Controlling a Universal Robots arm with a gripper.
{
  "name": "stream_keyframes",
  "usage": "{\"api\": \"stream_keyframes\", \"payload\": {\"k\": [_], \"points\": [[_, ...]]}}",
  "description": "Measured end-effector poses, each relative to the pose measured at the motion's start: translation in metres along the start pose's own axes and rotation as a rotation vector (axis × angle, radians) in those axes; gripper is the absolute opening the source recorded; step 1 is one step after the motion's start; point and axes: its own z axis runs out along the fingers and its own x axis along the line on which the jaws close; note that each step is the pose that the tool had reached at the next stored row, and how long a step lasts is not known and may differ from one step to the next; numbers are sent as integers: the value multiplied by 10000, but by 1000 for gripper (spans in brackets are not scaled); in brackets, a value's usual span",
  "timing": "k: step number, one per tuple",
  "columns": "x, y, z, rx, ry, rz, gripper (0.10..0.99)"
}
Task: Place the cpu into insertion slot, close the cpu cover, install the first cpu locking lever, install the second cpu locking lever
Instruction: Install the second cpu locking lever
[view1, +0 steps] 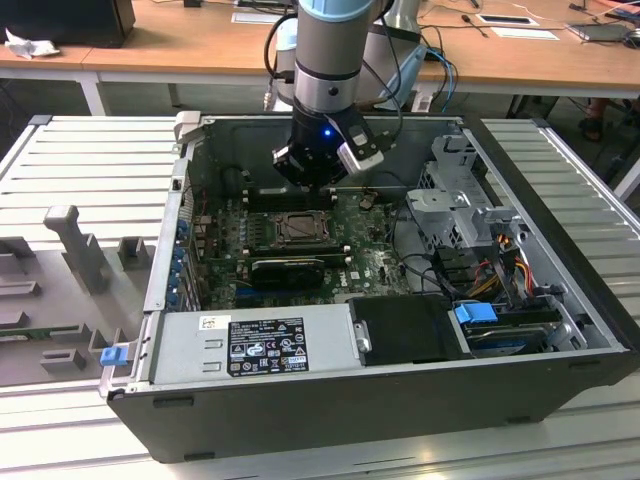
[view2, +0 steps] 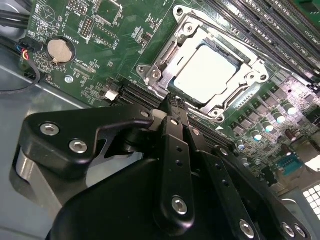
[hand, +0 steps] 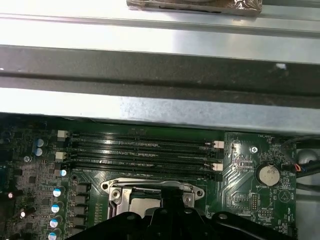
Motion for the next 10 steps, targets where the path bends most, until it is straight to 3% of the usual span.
{"api": "stream_keyframes", "payload": {"k": [10], "points": [[2,-40,-3,-2,-1,1,106]]}}
